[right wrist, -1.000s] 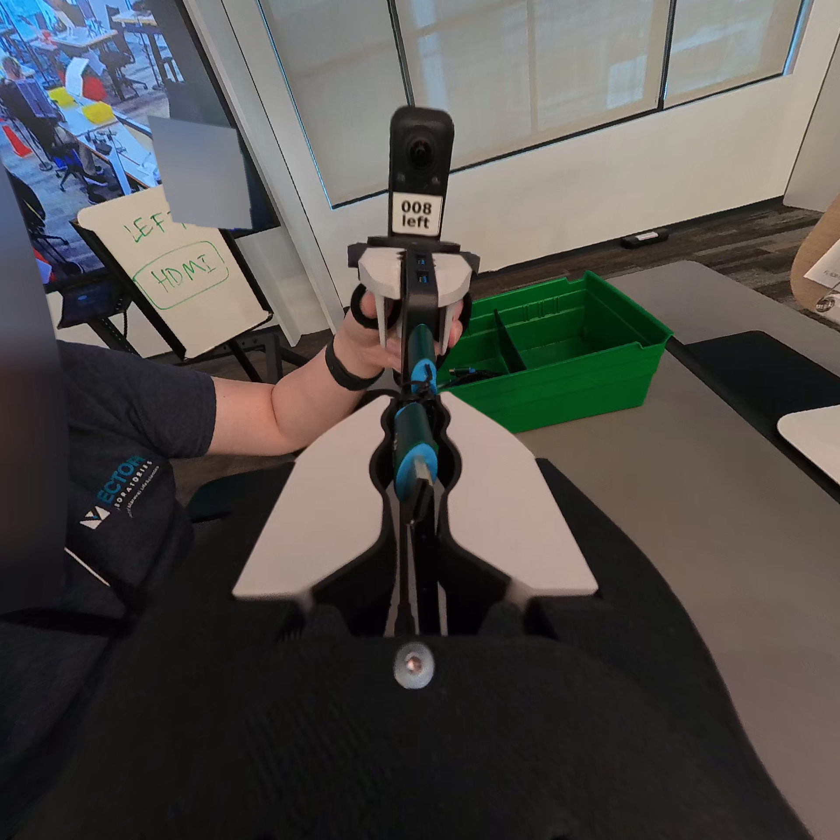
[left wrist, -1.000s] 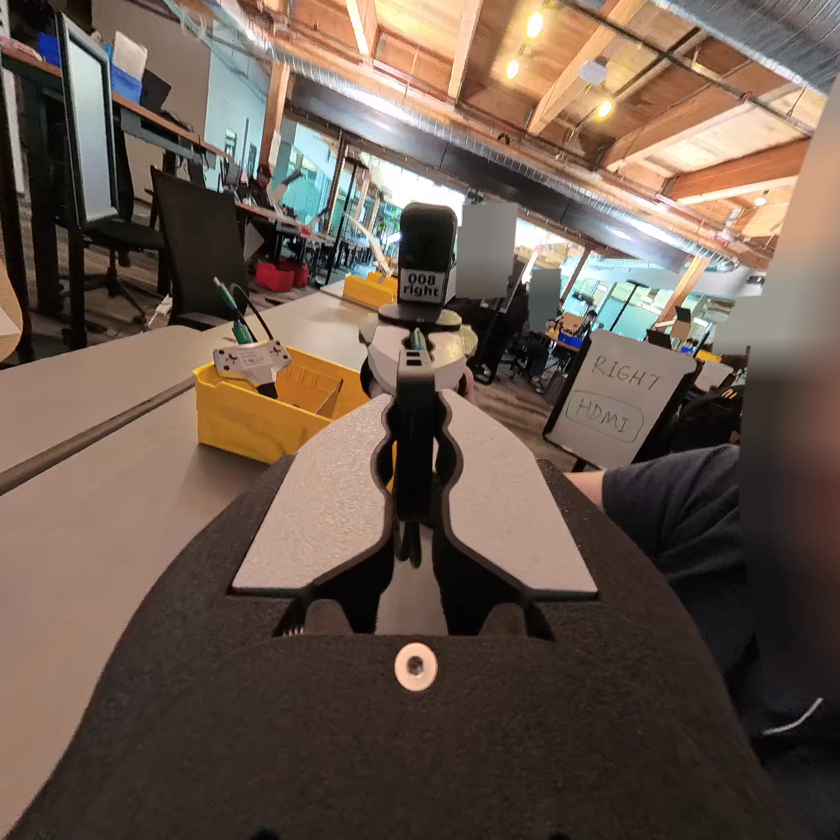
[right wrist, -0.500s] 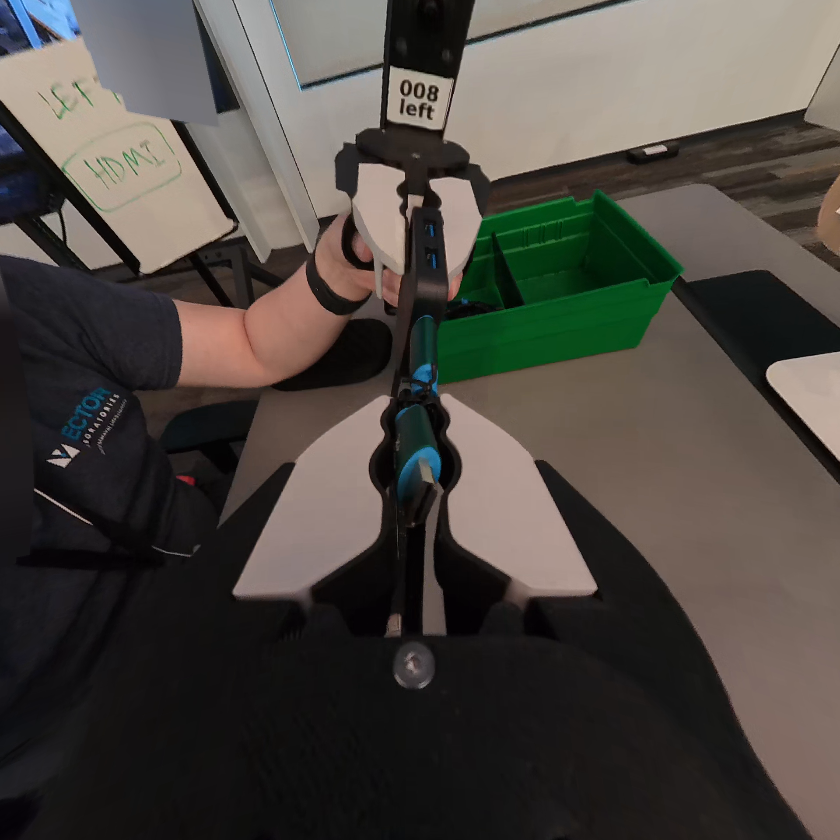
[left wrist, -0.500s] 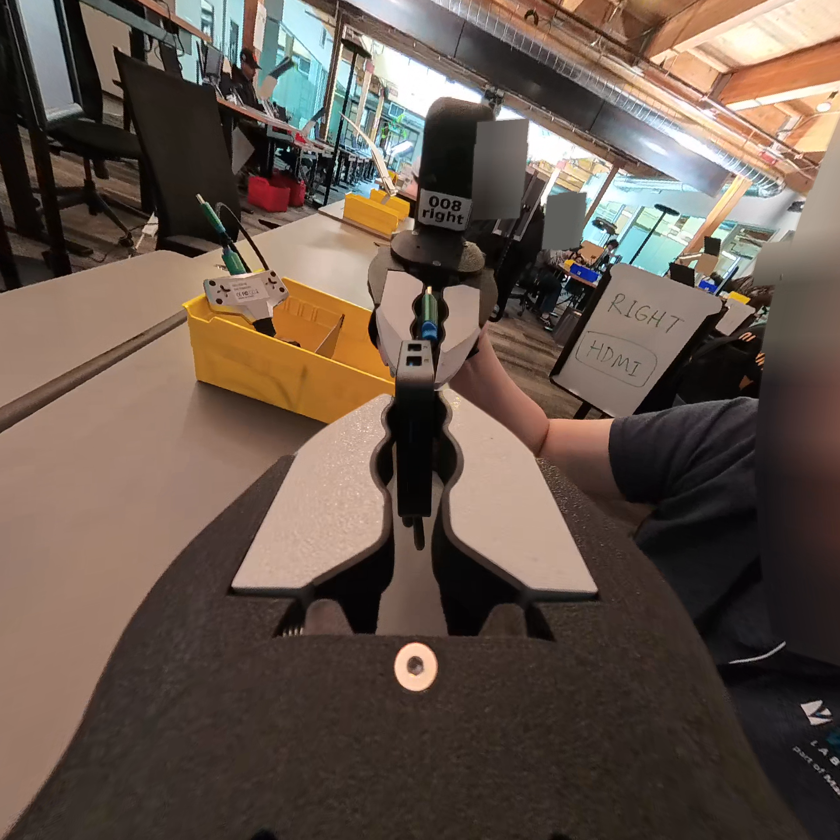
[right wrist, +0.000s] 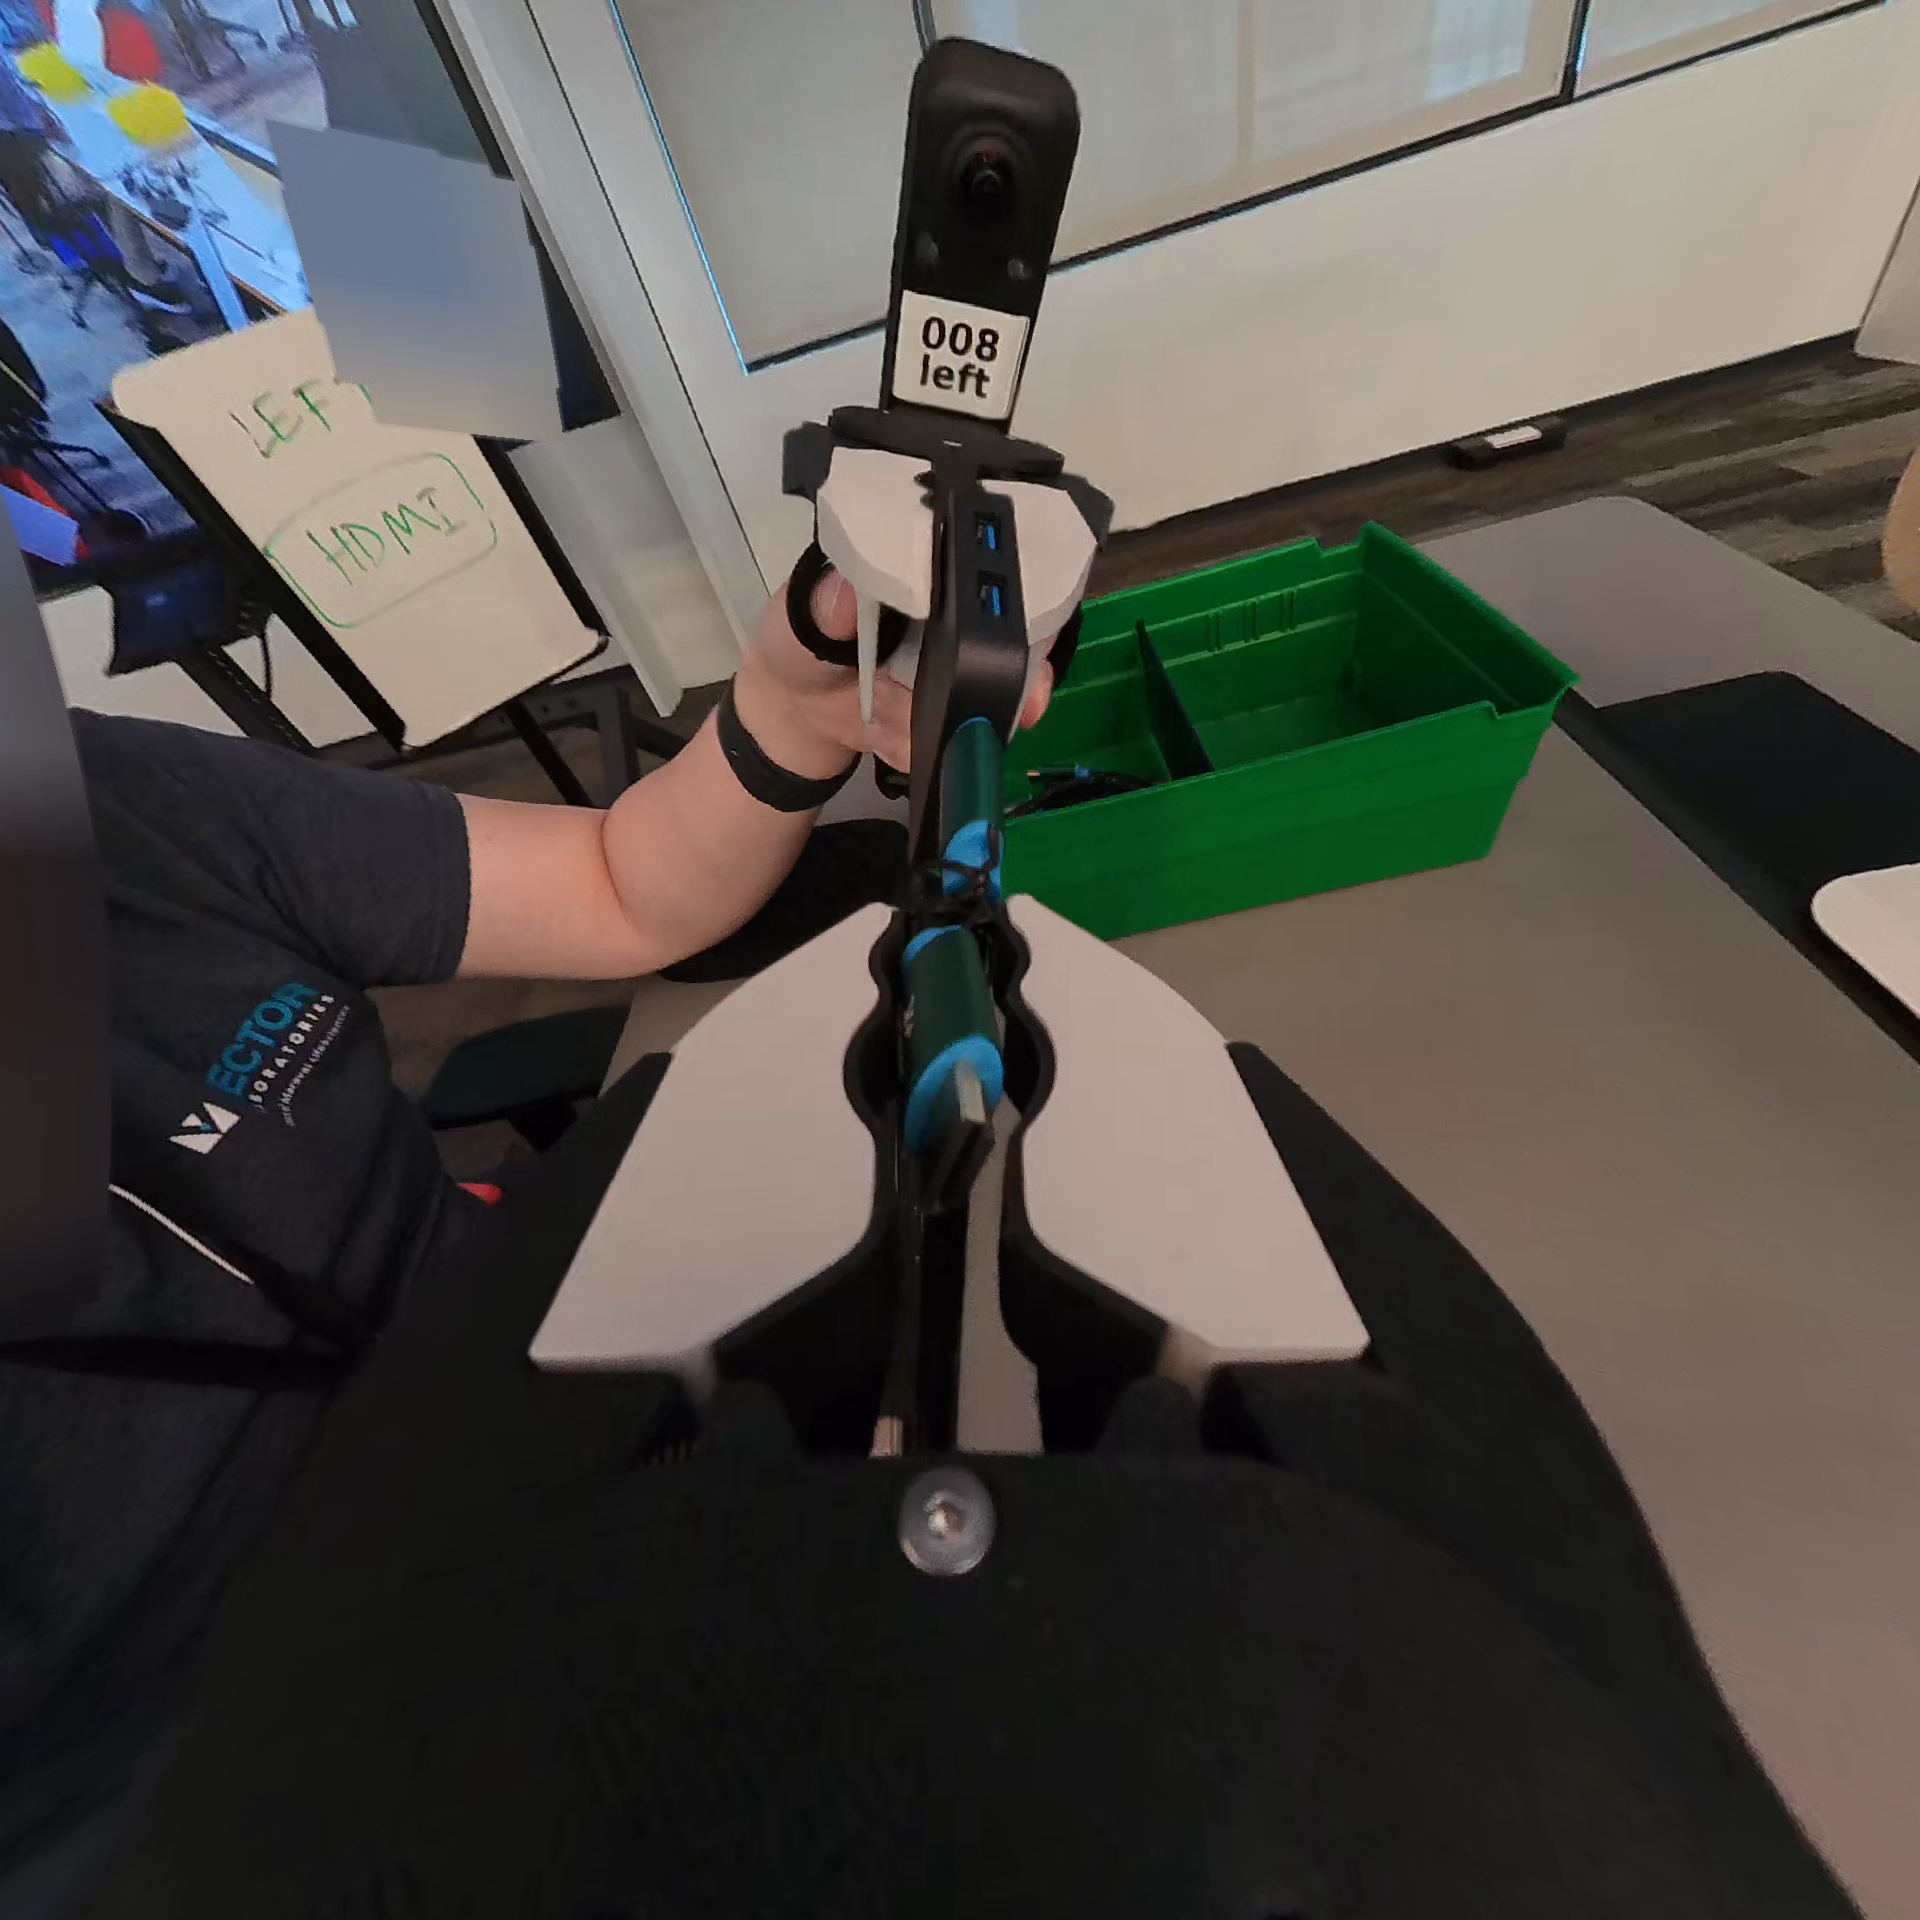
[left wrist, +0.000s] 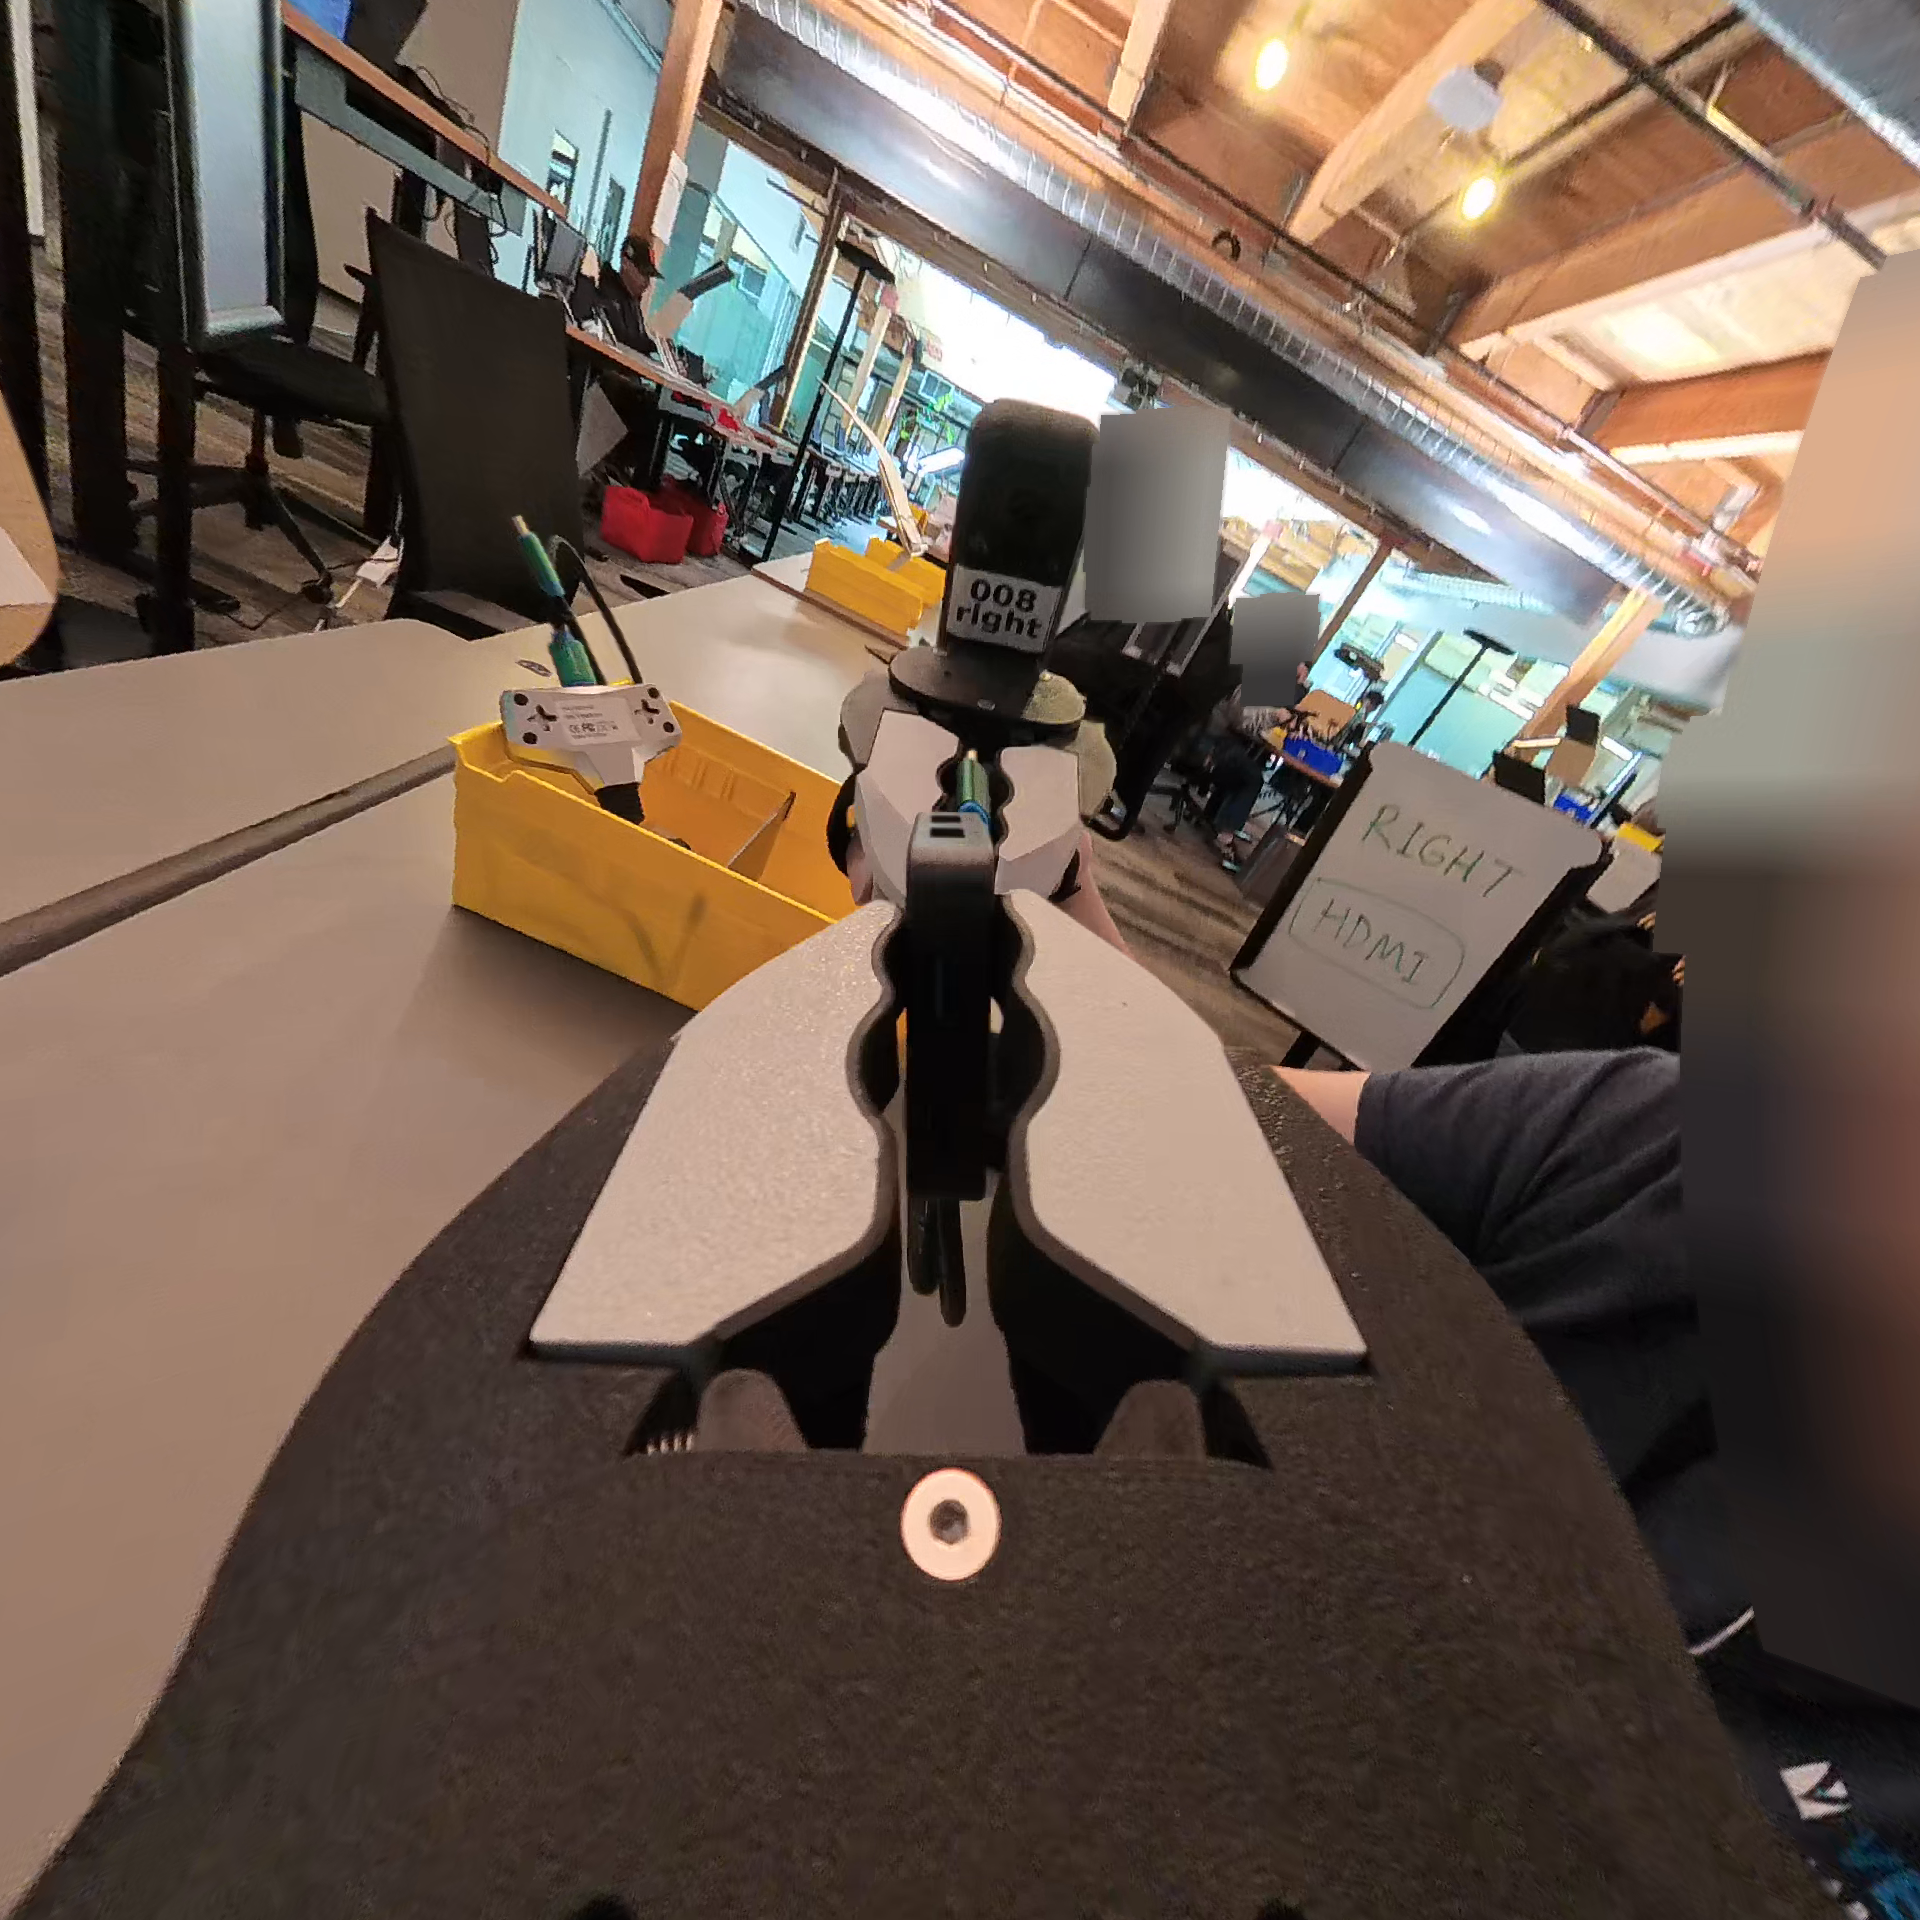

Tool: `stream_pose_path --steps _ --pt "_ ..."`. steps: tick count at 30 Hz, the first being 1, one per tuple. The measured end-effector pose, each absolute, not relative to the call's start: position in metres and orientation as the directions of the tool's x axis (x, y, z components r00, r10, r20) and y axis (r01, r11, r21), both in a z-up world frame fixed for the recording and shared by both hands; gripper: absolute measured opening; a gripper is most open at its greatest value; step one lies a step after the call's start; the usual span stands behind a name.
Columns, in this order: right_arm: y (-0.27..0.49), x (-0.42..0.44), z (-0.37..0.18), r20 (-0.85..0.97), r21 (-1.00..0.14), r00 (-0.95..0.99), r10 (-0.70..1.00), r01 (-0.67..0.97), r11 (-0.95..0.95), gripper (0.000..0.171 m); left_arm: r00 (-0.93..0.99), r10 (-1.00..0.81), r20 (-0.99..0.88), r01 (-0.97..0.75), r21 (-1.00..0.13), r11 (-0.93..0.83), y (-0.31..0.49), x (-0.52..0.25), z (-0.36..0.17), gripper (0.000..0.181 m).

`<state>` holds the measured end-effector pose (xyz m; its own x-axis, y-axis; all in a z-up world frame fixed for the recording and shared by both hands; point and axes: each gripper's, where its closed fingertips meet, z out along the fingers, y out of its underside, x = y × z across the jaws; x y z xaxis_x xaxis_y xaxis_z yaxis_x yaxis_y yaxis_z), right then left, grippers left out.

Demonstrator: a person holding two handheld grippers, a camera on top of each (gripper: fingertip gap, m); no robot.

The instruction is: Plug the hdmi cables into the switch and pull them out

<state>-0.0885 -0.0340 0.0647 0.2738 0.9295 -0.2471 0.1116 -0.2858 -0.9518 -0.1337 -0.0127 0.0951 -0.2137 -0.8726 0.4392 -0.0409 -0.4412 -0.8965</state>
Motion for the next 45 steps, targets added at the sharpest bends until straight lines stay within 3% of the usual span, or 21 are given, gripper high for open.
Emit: stream_pose_path --steps 3,7,12,15,20,25,26,29,34,37,42,45 --pt "-0.027 -0.075 0.067 -0.284 -0.947 0.294 0.913 0.062 -0.315 0.031 -0.194 -0.864 0.464 -0.023 -0.883 -0.469 -0.004 -0.138 0.095 0.014" --pt "-0.021 -0.063 0.066 -0.333 -0.936 0.291 0.897 0.017 -0.353 0.029 -0.17 -0.86 0.482 0.003 -0.872 -0.489 0.005 -0.142 0.095 0.014" --pt "-0.028 -0.092 0.05 -0.381 -0.911 0.221 0.898 0.077 -0.406 0.038 -0.155 -0.86 0.486 -0.041 -0.873 -0.486 0.004 -0.135 0.085 0.014" --pt "-0.033 -0.112 0.026 -0.37 -0.887 0.231 0.9 0.201 -0.416 0.042 -0.152 -0.864 0.48 -0.068 -0.877 -0.475 0.0 -0.13 0.08 0.014" --pt "-0.034 -0.127 0.02 -0.478 -0.844 0.185 0.859 0.175 -0.507 0.034 -0.167 -0.863 0.477 -0.136 -0.878 -0.459 -0.01 -0.121 0.069 0.014" --pt "-0.025 -0.119 0.036 -0.531 -0.838 0.155 0.833 0.05 -0.544 0.027 -0.167 -0.863 0.478 -0.199 -0.873 -0.445 -0.018 -0.113 0.058 0.014" --pt "-0.024 -0.118 0.033 -0.515 -0.844 0.169 0.84 0.069 -0.531 0.016 -0.165 -0.863 0.478 -0.198 -0.873 -0.446 -0.018 -0.112 0.057 0.013" --pt "-0.026 -0.118 0.027 -0.475 -0.855 0.196 0.858 0.129 -0.502 0.015 -0.165 -0.861 0.48 -0.208 -0.871 -0.446 -0.018 -0.11 0.054 0.014" --pt "-0.014 -0.107 0.034 -0.56 -0.815 0.224 0.797 0.025 -0.58 0.015 -0.115 -0.893 0.436 -0.124 -0.898 -0.422 0.0 -0.12 0.068 0.023" --pt "-0.001 -0.08 0.044 -0.592 -0.8 0.263 0.762 -0.076 -0.595 0.015 -0.056 -0.933 0.356 0.025 -0.934 -0.358 0.016 -0.142 0.098 0.024" --pt "0.004 0.026 0.115 -0.42 -0.904 0.484 0.768 -0.295 -0.308 0.015 -0.011 -0.956 0.292 0.074 -0.953 -0.292 0.02 -0.159 0.113 0.023" --pt "-0.01 0.119 0.142 -0.23 -0.96 0.716 0.659 -0.279 -0.032 0.015 -0.039 -0.952 0.302 0.045 -0.952 -0.304 0.013 -0.152 0.109 0.022"
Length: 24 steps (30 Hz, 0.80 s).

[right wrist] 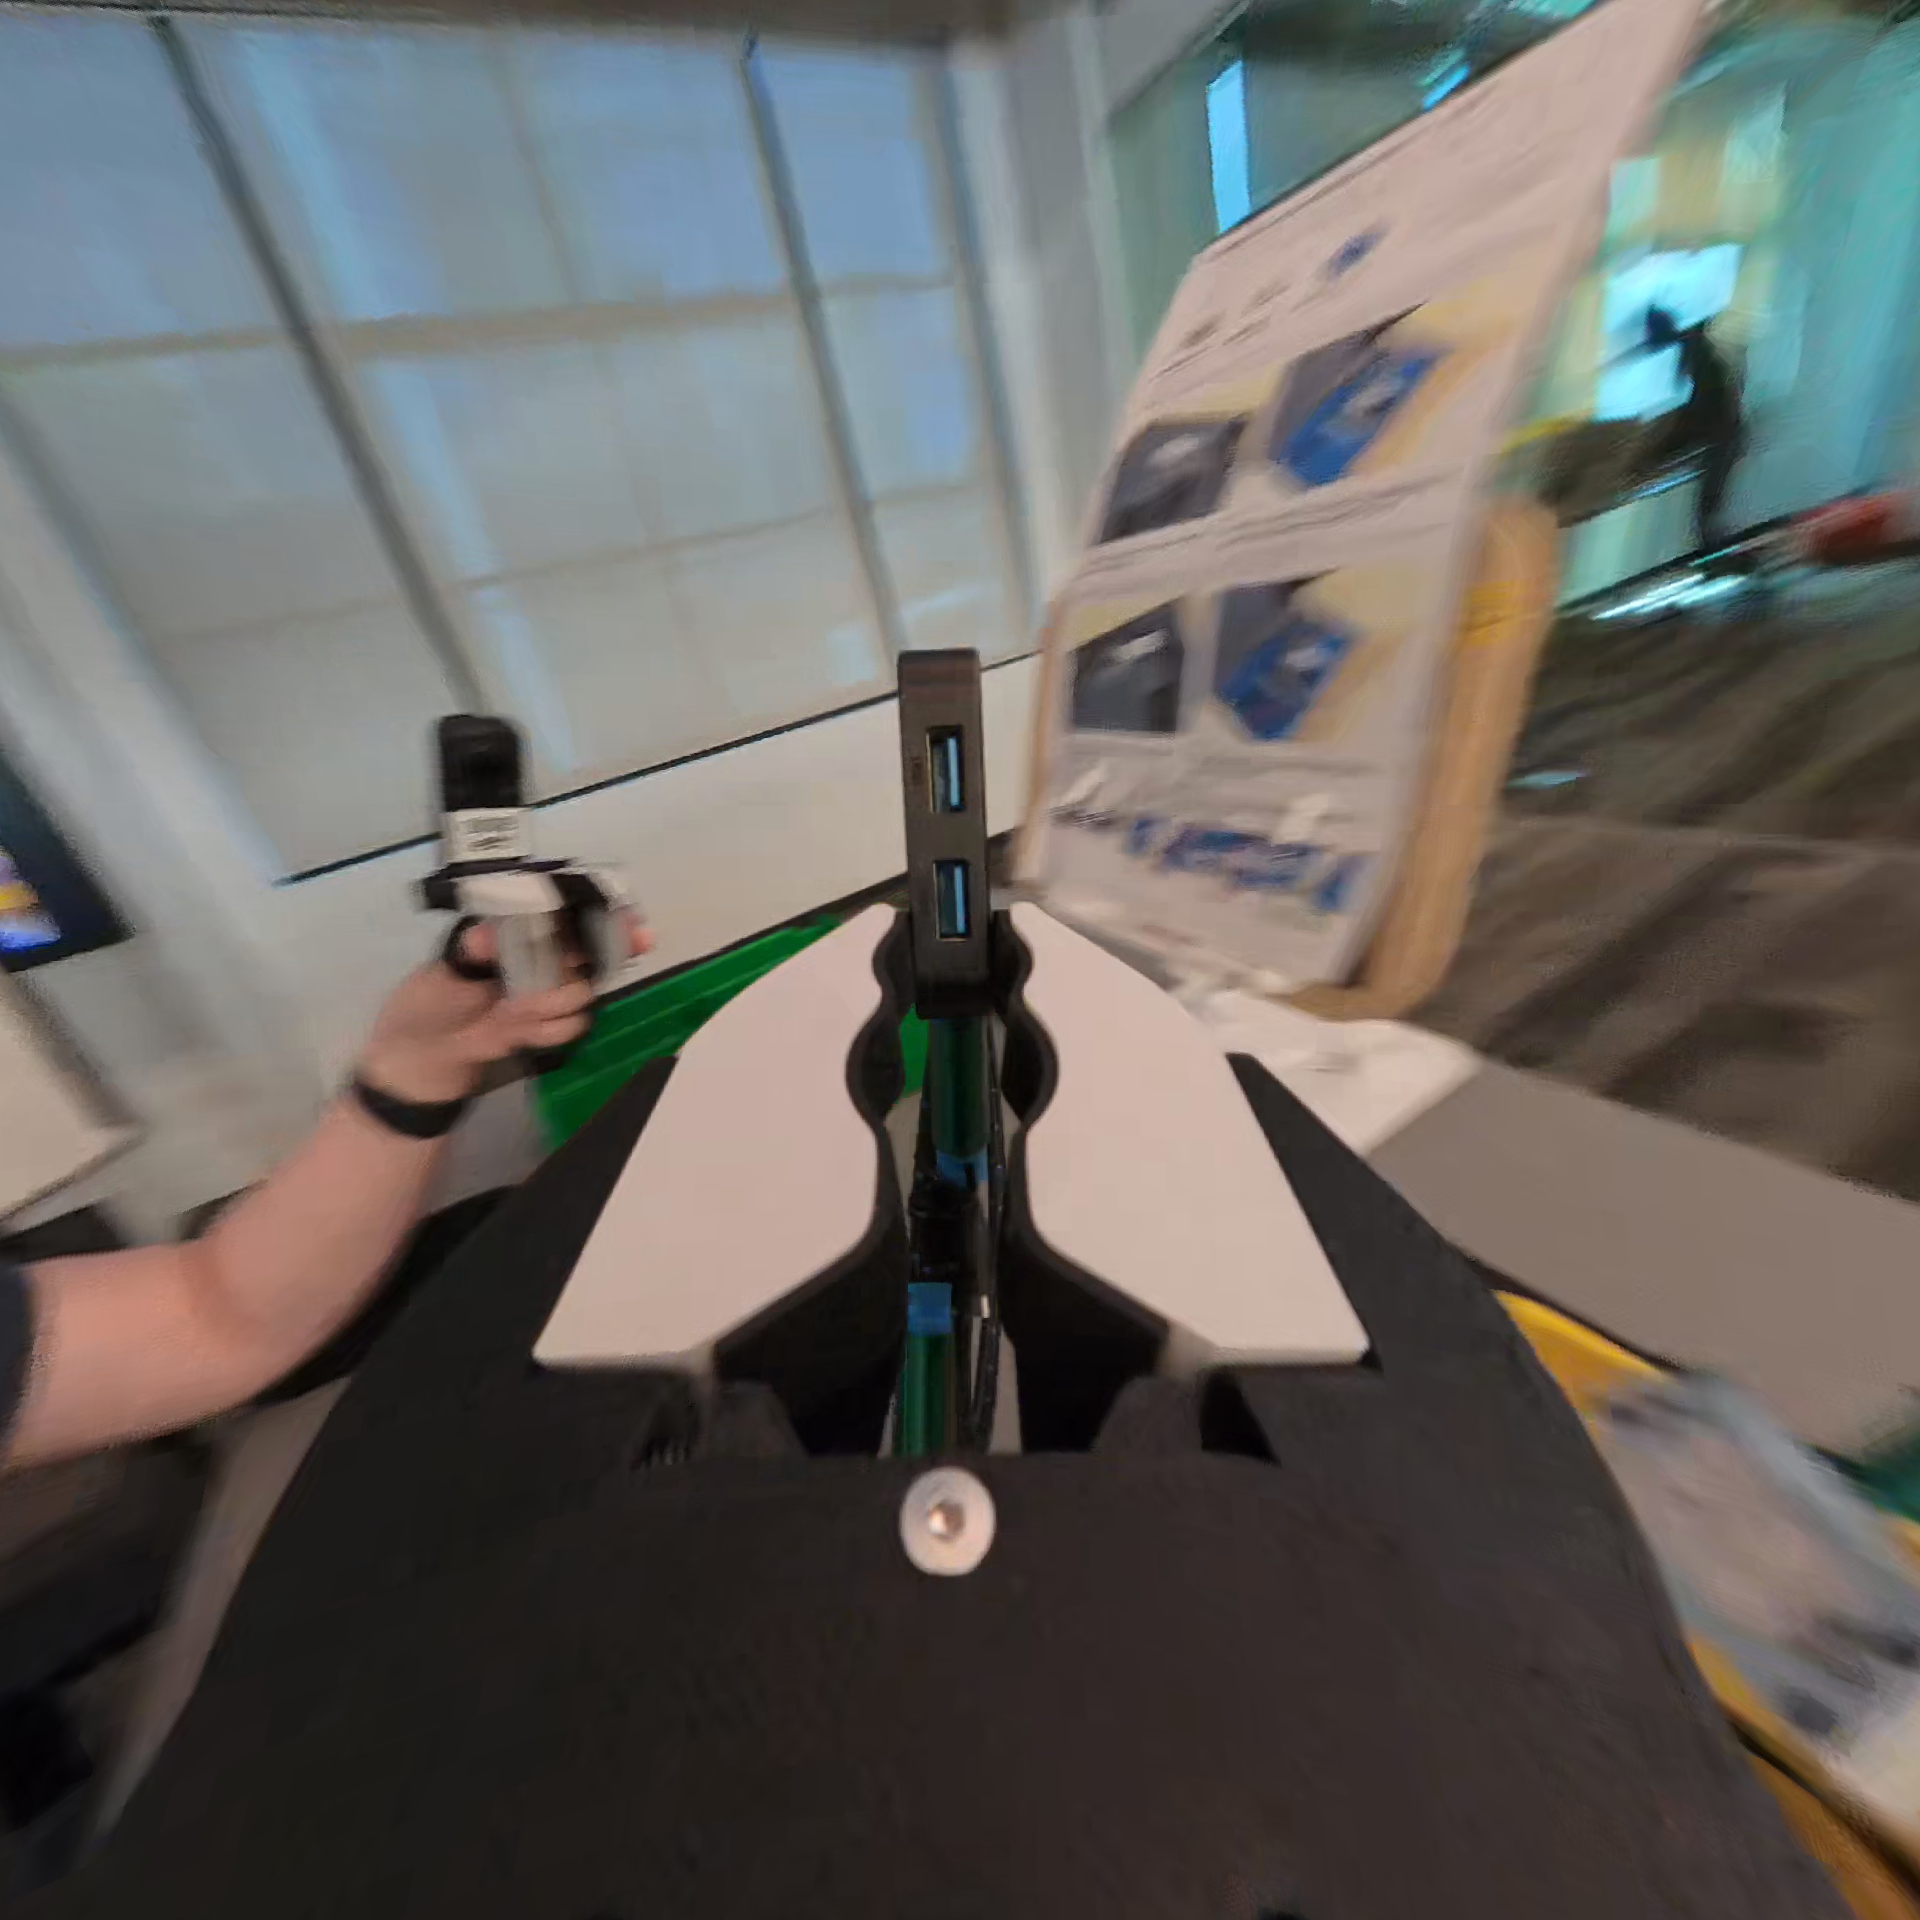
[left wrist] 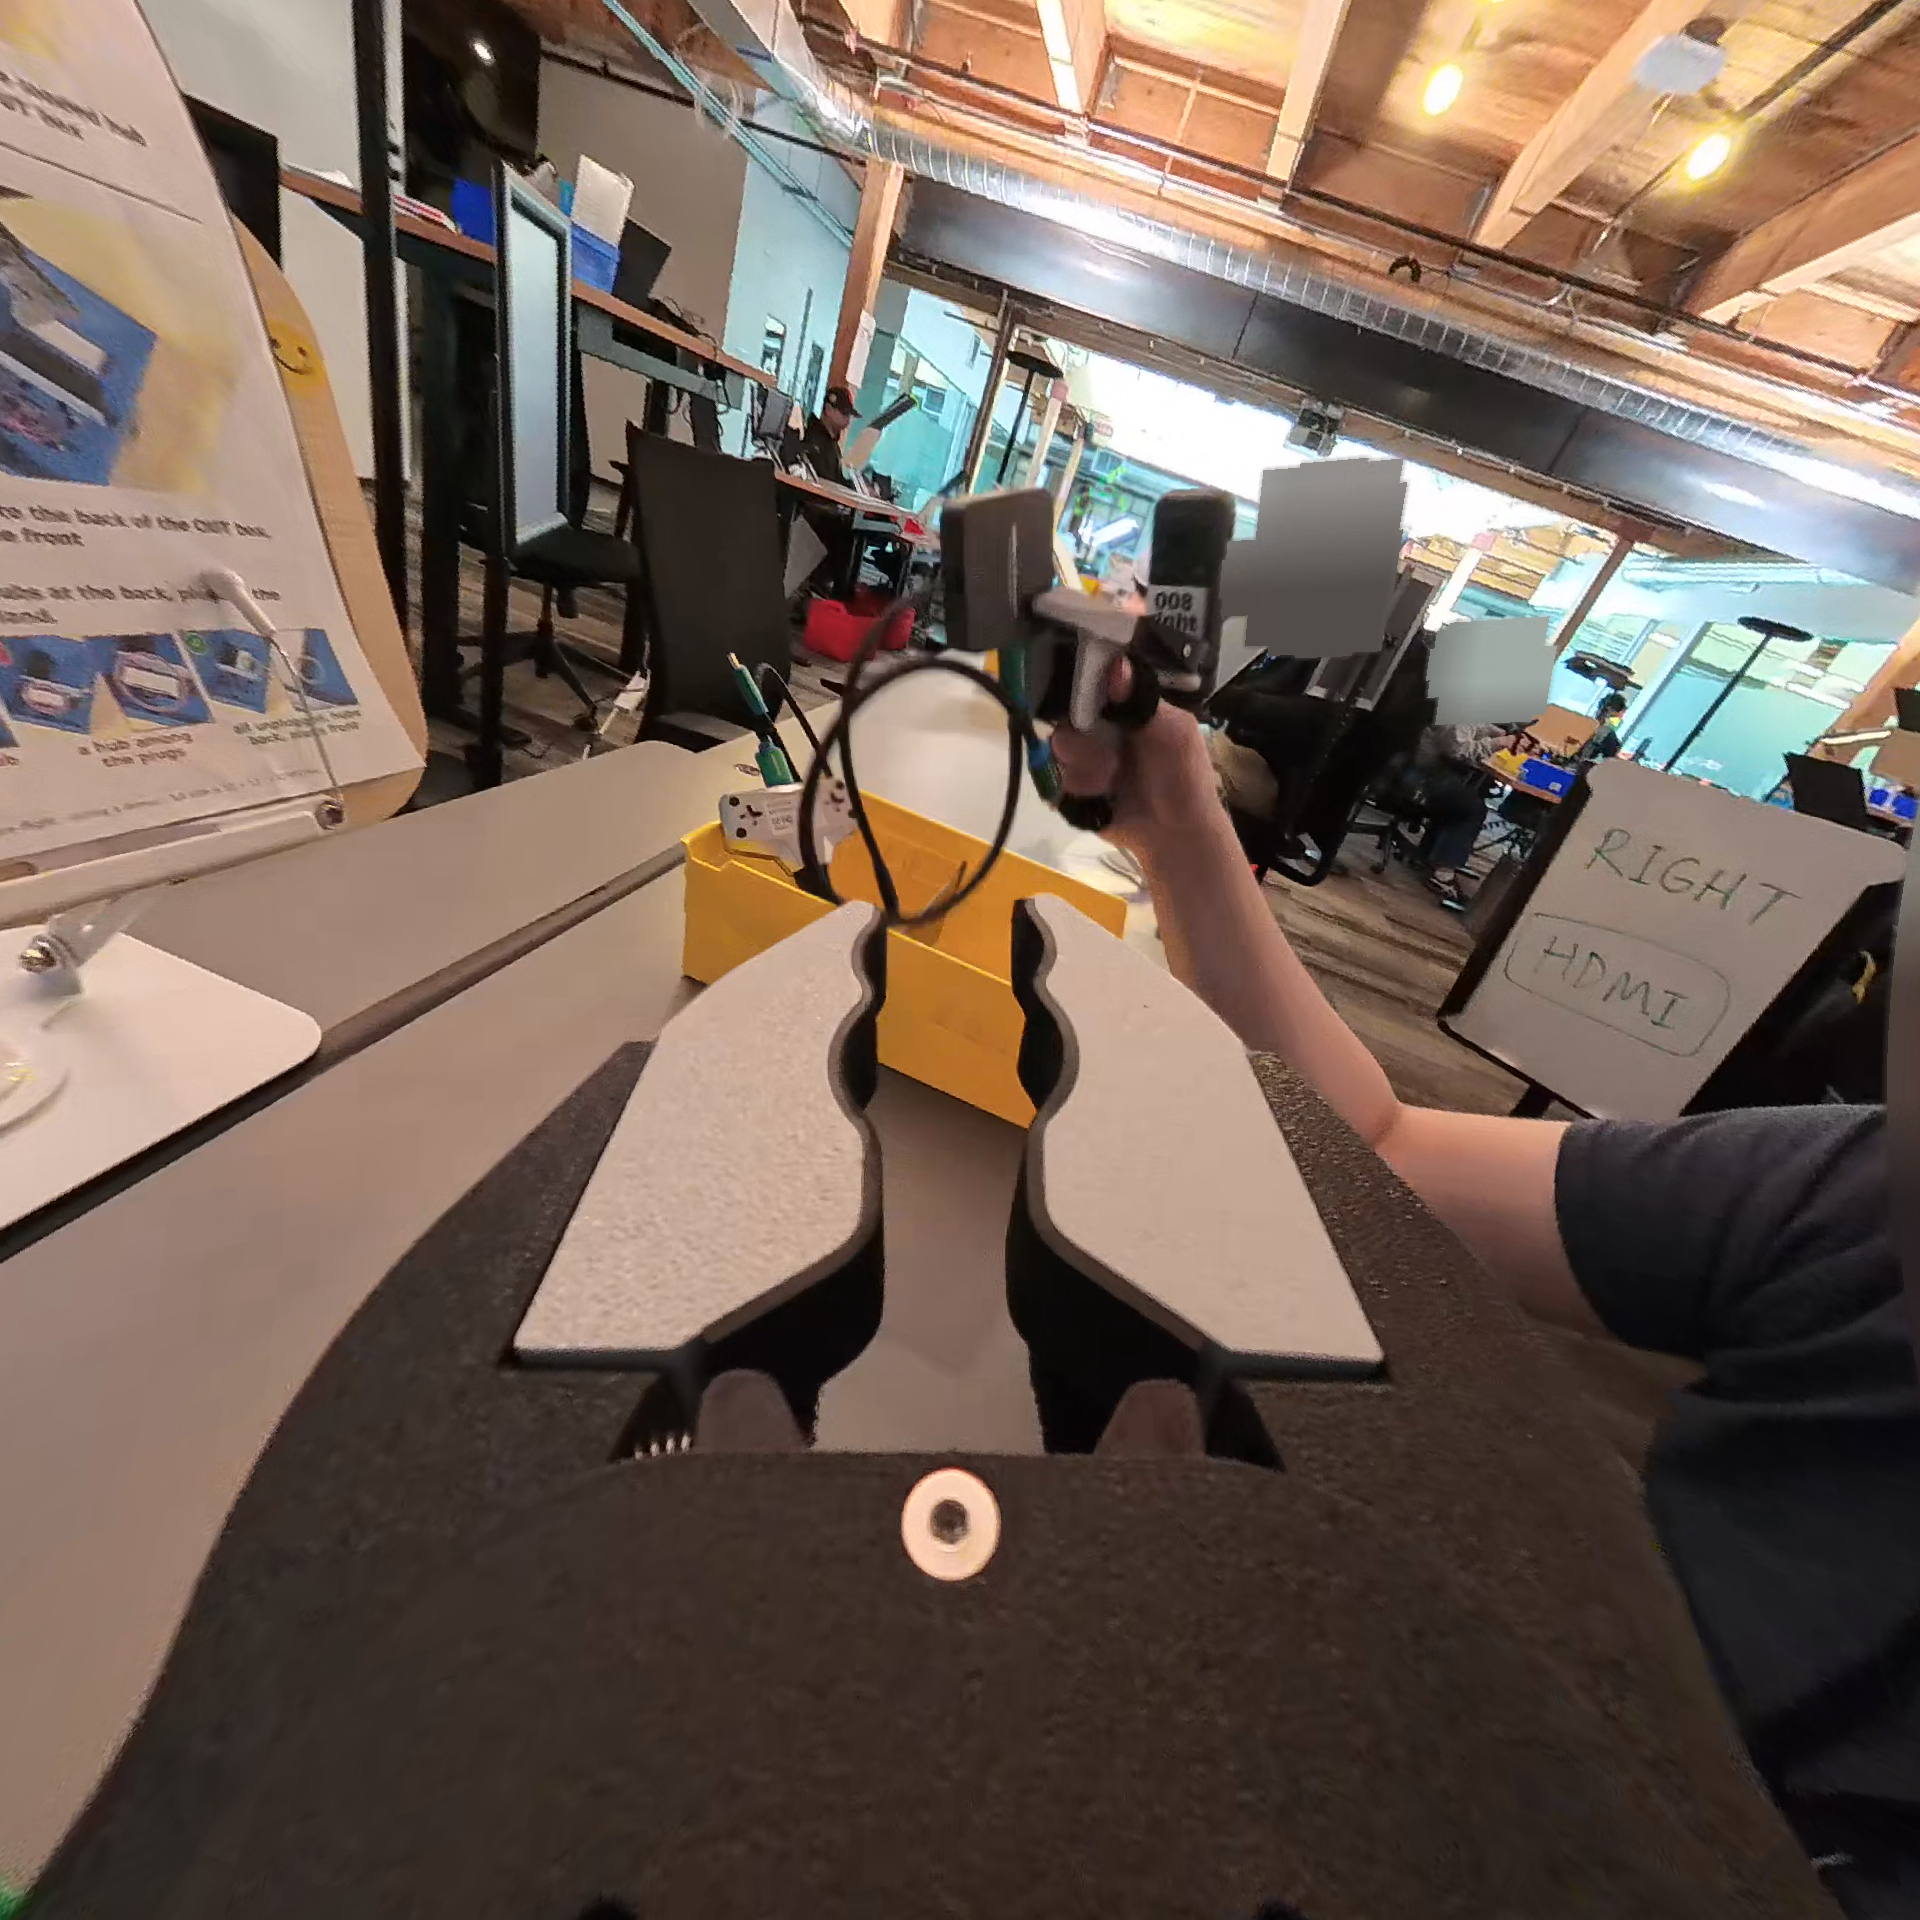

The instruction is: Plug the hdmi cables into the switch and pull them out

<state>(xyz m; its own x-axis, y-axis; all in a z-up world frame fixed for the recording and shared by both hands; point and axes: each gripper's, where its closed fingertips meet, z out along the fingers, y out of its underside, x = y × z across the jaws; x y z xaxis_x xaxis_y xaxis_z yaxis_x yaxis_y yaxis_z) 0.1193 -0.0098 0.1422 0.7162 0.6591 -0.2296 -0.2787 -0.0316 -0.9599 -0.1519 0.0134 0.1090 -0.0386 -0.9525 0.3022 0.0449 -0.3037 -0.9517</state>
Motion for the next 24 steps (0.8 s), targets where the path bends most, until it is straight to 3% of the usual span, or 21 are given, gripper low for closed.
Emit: stream_pose_path --steps 5,14,17,21,24 --pt "-0.021 0.223 0.121 -0.091 -0.983 0.874 0.477 -0.156 0.099 0.015 -0.072 -0.95 0.304 -0.011 -0.953 -0.304 0.004 -0.139 0.097 0.019" --pt "-0.015 0.242 0.066 0.109 -0.994 0.733 0.671 0.081 0.072 0.015 -0.09 -0.941 0.327 -0.071 -0.944 -0.321 0.006 -0.126 0.076 0.018" --pt "-0.021 0.228 0.065 0.131 -0.991 0.622 0.772 0.091 0.094 0.015 -0.091 -0.936 0.34 -0.102 -0.938 -0.331 0.006 -0.121 0.068 0.017" --pt "0.001 0.242 0.031 -0.004 -0.976 0.702 0.712 0.152 -0.156 0.015 -0.112 -0.935 0.336 -0.126 -0.938 -0.322 -0.001 -0.116 0.065 0.017" --pt "0.007 0.236 0.021 -0.144 -0.966 0.675 0.723 0.063 -0.252 0.016 -0.127 -0.938 0.322 -0.14 -0.942 -0.304 -0.009 -0.113 0.066 0.017"
